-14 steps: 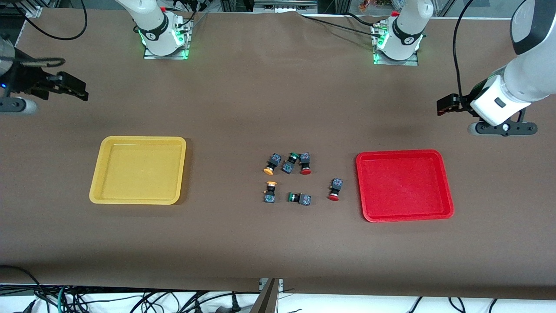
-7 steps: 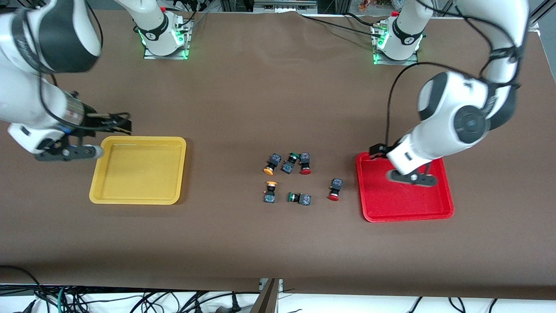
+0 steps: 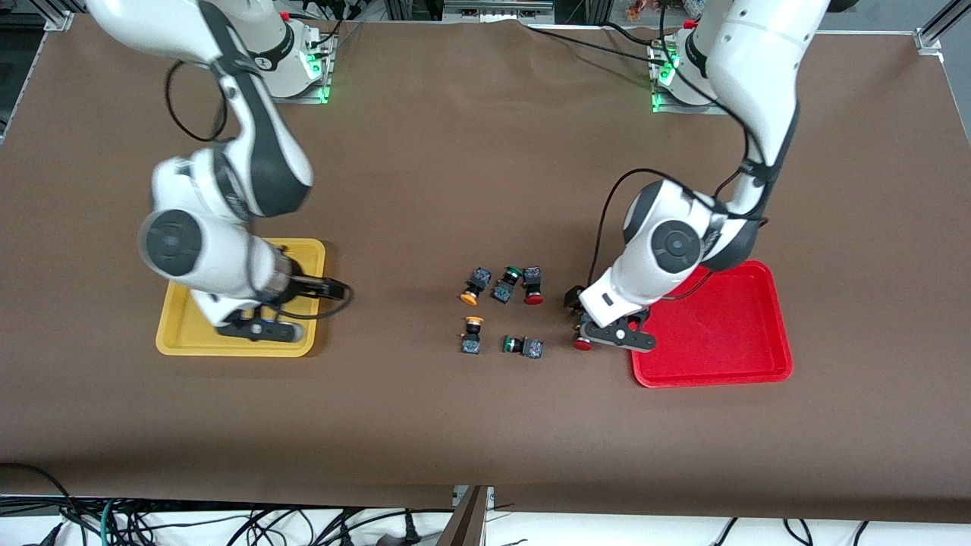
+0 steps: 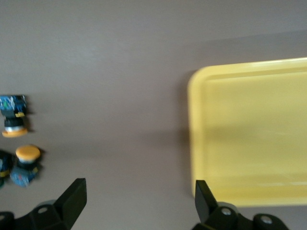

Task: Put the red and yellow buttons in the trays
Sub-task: 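Grasp a red-capped button with the left gripper while the right gripper reaches the pile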

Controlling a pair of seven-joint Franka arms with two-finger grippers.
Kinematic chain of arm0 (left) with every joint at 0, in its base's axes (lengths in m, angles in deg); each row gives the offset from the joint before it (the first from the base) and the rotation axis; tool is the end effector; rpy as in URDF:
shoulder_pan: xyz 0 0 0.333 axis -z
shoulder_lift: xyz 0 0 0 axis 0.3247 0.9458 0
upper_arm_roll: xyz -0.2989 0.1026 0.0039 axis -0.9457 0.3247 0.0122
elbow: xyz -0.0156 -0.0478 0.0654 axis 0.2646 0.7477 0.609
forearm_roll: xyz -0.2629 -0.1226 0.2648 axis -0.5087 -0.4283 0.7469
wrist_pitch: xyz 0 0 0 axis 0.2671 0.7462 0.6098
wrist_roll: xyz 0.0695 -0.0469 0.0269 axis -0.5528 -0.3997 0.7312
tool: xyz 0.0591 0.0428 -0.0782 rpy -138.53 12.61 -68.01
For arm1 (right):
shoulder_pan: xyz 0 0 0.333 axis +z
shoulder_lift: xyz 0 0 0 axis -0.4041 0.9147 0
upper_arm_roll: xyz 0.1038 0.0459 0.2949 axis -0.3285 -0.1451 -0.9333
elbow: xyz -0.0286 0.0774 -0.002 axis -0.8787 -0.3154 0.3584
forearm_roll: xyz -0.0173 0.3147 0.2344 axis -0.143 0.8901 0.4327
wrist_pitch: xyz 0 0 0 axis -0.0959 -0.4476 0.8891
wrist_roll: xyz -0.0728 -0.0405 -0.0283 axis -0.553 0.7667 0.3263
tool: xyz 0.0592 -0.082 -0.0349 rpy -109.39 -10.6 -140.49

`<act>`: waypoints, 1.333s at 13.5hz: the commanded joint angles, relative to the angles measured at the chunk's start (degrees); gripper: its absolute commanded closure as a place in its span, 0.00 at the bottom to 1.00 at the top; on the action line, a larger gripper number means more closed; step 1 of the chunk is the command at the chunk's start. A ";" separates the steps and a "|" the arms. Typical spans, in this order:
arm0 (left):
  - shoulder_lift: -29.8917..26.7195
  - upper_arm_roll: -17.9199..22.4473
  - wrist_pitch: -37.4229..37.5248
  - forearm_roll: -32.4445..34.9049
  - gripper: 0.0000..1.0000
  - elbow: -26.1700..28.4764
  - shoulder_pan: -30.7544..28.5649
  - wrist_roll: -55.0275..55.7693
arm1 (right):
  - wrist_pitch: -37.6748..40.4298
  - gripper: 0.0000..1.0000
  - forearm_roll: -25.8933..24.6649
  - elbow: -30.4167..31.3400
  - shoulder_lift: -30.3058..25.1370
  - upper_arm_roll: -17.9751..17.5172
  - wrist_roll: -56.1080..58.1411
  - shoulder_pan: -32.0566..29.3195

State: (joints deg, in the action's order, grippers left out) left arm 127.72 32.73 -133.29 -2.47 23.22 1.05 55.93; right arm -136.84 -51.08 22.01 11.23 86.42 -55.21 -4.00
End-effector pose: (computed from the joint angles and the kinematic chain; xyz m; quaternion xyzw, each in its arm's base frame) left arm 0.6409 -0.2878 0.2422 0.9933 -0.0969 0.0324 0.0546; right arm 0.6587 0.2425 0.3548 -0.9966 0.0598 0.0486 0.0308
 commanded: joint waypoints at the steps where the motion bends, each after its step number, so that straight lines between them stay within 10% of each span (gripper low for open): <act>1: 3.32 0.57 -1.72 4.92 0.00 -2.31 0.57 -0.01 | -6.31 0.00 0.90 -0.57 4.09 -1.19 -7.55 3.01; 6: 7.46 0.74 -5.67 6.61 0.00 -2.31 2.59 0.08 | -19.41 0.00 0.37 -0.75 10.34 -6.39 -22.34 6.26; 10: 7.82 0.83 -7.09 7.22 0.82 -2.22 2.42 -0.36 | -23.91 0.00 0.02 -1.19 13.59 -6.39 -24.29 9.96; 18: -2.55 1.10 7.73 11.44 0.75 -2.31 -3.63 -1.84 | -26.37 0.00 -1.30 -1.28 16.85 -6.30 -27.45 14.27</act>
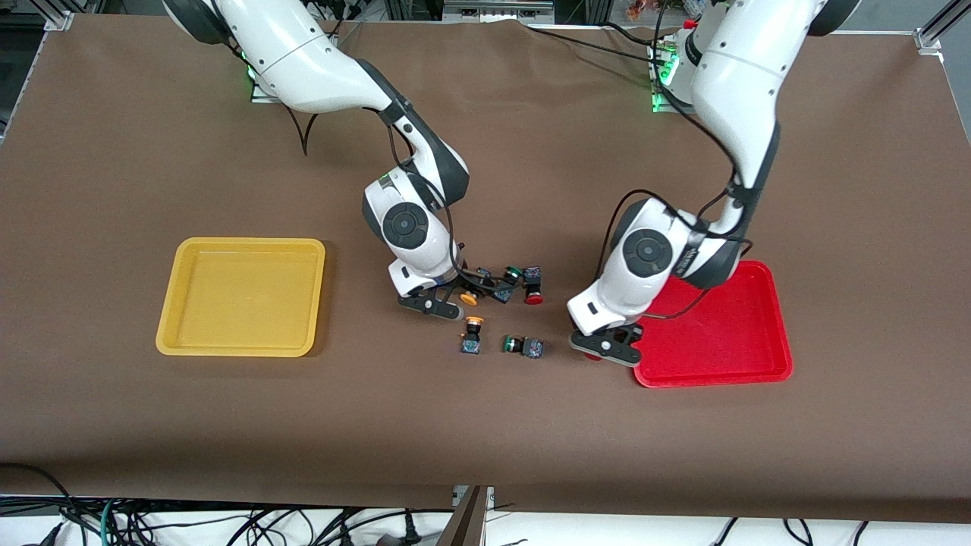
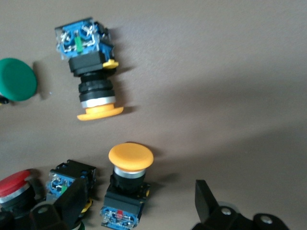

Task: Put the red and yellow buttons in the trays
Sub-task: 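Grasp a red-capped button with the left gripper while the right gripper reaches the pile, then lower the red button into the red tray while the right gripper grasps a yellow button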

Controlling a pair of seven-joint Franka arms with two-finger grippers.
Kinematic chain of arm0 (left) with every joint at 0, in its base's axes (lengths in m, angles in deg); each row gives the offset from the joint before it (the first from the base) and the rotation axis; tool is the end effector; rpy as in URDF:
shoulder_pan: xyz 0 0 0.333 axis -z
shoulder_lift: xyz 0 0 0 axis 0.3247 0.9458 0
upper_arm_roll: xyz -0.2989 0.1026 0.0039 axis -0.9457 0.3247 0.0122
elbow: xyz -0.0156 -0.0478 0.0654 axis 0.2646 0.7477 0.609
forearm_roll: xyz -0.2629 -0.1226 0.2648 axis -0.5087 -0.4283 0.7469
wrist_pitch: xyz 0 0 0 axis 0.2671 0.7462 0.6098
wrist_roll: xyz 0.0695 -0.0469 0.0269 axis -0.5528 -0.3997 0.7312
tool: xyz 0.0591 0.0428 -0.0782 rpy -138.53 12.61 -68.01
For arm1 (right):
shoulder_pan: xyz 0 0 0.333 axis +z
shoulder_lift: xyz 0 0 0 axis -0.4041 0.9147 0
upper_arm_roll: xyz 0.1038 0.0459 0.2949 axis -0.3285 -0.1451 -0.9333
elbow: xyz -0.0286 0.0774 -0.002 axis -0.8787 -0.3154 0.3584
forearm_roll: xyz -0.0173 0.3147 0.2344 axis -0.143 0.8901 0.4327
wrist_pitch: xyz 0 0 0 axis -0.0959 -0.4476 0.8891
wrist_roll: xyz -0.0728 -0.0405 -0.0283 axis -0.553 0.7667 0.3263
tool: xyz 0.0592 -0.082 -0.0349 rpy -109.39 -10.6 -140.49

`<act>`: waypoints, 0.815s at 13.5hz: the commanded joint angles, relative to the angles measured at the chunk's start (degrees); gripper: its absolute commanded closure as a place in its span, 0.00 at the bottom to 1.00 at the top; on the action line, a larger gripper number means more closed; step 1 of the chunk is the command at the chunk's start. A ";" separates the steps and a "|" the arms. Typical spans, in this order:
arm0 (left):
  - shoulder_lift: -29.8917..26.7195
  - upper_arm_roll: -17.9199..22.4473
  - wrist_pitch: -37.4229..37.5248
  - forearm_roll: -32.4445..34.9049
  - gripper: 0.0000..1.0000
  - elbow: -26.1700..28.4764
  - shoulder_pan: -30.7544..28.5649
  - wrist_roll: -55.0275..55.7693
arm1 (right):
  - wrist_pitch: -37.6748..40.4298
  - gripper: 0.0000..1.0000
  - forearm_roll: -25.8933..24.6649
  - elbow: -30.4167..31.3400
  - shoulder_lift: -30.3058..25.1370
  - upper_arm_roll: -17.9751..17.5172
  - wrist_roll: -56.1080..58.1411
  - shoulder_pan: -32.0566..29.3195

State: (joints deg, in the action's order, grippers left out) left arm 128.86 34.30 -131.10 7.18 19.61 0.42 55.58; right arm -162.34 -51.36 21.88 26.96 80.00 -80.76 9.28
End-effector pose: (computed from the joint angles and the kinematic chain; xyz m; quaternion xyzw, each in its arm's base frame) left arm 0.6629 -0.2670 0.2517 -0.9885 0.1398 -0.0559 0.0130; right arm 0.5771 0.4535 0.2000 -0.9853 0.1439 0.0139 0.0912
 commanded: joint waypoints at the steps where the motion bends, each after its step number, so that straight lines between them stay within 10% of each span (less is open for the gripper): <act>1: -4.31 -0.38 8.88 1.79 0.74 1.39 -3.89 -4.72 | -0.96 0.00 -1.29 -1.14 1.38 0.12 -2.17 1.51; 6: -1.34 -0.29 11.73 1.79 0.72 2.09 -11.18 -21.07 | -1.40 0.00 -2.08 -1.14 2.44 0.21 -2.96 2.31; 11: 1.40 -0.38 11.55 1.71 0.69 2.09 -11.63 -22.07 | -1.40 0.61 -4.28 -1.06 2.44 0.12 -2.97 2.22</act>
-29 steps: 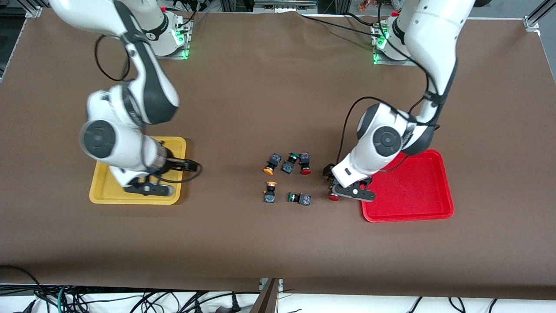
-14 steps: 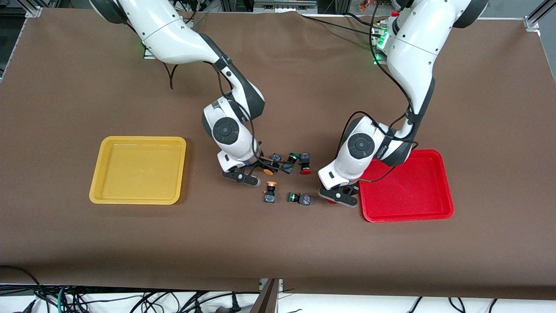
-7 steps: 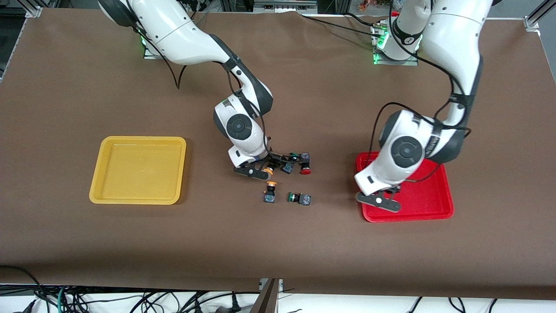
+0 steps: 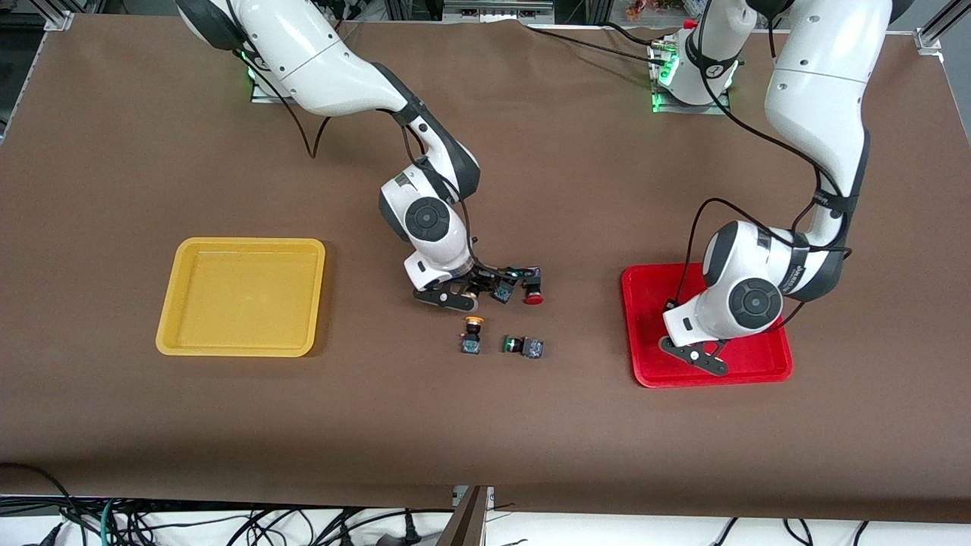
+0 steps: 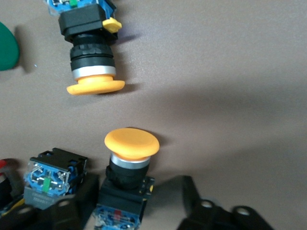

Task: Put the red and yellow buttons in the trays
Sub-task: 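Lower the red button into the red tray while the right gripper grasps a yellow button, then carry the yellow button to the yellow tray while the left gripper returns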

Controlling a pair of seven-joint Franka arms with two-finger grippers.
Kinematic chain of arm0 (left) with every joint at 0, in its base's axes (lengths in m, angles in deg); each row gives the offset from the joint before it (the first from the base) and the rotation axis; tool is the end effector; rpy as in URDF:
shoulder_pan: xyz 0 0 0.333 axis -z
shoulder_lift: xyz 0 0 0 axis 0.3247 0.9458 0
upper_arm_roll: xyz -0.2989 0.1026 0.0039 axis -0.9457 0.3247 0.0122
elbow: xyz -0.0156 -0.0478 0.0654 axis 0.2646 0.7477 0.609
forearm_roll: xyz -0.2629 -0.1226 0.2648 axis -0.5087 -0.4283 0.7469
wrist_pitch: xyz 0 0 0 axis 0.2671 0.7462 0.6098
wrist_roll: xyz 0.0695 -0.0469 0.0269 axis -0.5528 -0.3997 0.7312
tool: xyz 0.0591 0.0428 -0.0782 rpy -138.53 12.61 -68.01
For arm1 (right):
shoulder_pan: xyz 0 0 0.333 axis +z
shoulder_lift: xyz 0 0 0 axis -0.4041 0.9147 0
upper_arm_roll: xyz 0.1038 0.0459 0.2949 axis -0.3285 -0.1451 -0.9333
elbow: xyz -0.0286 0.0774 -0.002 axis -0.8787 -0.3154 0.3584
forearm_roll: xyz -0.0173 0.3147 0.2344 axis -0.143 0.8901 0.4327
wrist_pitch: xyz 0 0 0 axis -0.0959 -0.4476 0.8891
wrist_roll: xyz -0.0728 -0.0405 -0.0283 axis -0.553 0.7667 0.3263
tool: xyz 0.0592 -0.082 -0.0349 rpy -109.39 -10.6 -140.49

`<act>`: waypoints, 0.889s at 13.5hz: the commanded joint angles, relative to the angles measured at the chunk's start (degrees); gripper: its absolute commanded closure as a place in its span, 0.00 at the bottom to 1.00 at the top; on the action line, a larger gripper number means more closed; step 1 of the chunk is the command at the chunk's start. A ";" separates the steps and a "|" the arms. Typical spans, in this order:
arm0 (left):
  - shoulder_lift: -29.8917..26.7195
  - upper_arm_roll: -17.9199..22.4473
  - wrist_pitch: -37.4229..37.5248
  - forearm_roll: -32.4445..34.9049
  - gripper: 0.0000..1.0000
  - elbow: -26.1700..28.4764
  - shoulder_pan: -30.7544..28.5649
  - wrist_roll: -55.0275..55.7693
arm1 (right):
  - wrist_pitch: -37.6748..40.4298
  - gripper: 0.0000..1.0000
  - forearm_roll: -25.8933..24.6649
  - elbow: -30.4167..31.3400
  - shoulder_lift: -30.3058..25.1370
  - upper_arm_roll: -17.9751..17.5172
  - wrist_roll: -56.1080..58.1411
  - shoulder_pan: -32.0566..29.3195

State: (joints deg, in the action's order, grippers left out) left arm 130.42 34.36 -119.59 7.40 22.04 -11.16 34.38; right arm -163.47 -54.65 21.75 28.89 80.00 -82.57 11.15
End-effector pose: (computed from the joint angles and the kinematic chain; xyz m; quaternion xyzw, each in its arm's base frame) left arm 0.6666 -0.1192 0.1978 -0.9710 0.2214 0.0849 0.0313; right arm 0.5605 0.4702 0.1783 -0.9894 0.1255 0.0062 0.0732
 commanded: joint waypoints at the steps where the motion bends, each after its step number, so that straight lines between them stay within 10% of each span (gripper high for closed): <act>1: -0.17 -0.44 0.04 1.40 0.42 -0.34 -0.05 -0.69 | -0.27 0.71 -0.98 -0.93 0.60 0.12 -0.81 0.35; 2: -0.17 -0.44 0.21 1.40 0.00 -0.52 -0.14 -0.78 | -0.27 0.83 -0.89 -0.93 0.60 0.12 -0.55 0.26; 4: -0.69 -0.44 0.47 1.40 0.00 -0.69 -0.23 -0.52 | -0.27 1.00 -1.06 -1.01 0.34 0.21 0.24 -0.09; 12: -6.23 -8.51 3.12 -6.25 0.00 -1.66 0.65 10.86 | 17.71 1.00 -0.27 -0.93 -8.62 0.56 26.83 -14.39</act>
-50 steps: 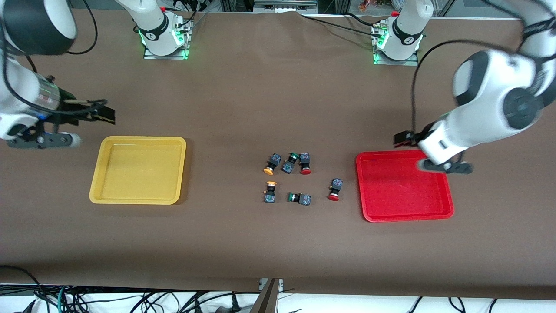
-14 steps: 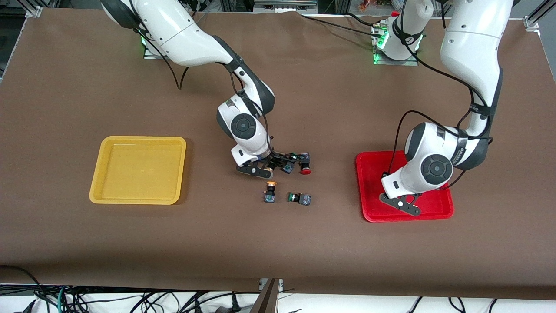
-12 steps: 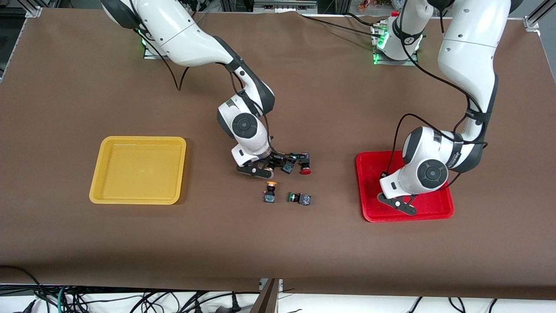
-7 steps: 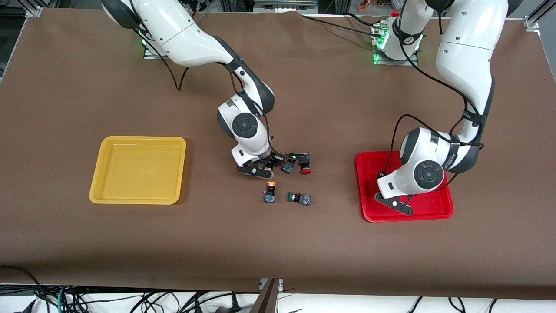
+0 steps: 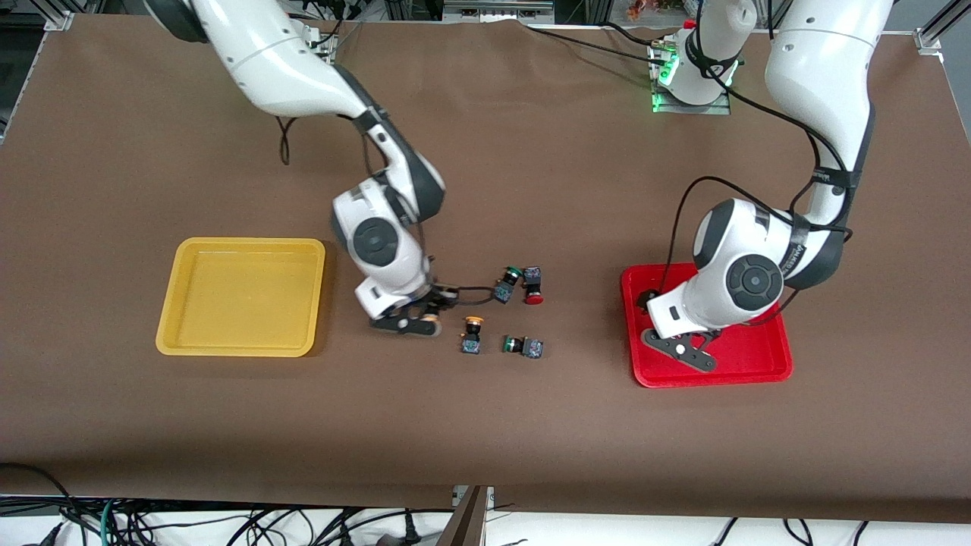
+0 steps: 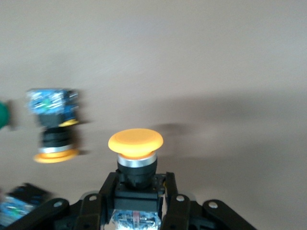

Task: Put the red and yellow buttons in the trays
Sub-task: 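Carry the yellow button to the yellow tray while the left gripper returns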

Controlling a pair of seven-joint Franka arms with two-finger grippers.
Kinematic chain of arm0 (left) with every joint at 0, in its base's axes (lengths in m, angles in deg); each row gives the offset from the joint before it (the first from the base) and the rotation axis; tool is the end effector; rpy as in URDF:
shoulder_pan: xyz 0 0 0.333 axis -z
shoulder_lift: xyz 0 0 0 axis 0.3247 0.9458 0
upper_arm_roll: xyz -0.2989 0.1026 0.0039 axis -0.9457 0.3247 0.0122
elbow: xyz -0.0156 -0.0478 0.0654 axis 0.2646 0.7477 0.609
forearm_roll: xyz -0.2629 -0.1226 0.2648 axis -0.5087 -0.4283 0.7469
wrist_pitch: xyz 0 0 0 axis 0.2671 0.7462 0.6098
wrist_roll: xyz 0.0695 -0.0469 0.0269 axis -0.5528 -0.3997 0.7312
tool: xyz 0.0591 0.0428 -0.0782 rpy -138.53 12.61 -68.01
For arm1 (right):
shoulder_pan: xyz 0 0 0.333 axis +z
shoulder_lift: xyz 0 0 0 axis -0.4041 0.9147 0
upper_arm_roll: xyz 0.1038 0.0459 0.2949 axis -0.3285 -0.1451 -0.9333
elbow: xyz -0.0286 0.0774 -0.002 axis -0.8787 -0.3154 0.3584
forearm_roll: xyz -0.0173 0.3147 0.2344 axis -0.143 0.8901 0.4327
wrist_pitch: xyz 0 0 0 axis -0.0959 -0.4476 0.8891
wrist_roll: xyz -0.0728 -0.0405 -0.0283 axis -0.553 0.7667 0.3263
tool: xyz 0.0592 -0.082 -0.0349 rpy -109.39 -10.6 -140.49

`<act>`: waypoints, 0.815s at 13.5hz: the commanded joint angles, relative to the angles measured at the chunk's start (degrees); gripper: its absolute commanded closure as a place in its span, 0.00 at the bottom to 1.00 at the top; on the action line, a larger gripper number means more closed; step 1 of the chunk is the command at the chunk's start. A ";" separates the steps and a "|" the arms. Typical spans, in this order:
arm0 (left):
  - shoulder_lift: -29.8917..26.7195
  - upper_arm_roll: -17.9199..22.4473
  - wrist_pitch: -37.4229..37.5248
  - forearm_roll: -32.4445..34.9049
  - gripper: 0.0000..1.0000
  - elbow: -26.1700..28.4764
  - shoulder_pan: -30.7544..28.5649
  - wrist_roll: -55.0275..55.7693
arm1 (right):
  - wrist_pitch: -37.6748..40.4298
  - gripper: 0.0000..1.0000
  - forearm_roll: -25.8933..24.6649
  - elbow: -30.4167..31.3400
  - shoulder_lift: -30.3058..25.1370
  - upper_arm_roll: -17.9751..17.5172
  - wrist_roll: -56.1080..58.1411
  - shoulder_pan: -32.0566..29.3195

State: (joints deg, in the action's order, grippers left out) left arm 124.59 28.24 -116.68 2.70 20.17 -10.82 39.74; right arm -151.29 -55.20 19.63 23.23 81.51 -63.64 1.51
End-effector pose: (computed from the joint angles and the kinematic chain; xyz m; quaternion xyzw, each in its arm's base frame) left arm 0.6641 -0.1898 0.2812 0.9790 -0.1978 -0.0429 0.0243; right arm 0.6392 0.3568 0.2459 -0.9982 0.0433 0.0134 0.0404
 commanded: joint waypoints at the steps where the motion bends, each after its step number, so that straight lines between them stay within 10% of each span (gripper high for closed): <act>1: 0.21 -3.46 0.20 -1.38 0.00 -0.83 1.18 10.68 | 8.27 1.00 0.27 1.45 -3.41 -0.87 13.43 -7.73; 11: 10.68 -2.68 -10.87 7.14 0.00 -4.62 16.66 42.19 | 14.28 1.00 0.54 7.33 -5.17 12.40 46.79 -19.35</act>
State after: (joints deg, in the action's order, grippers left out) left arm 133.38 24.76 -127.73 7.36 17.92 4.54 78.04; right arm -136.76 -55.15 23.64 19.71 93.68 -20.42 -15.45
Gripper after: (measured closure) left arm 0.000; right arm 0.564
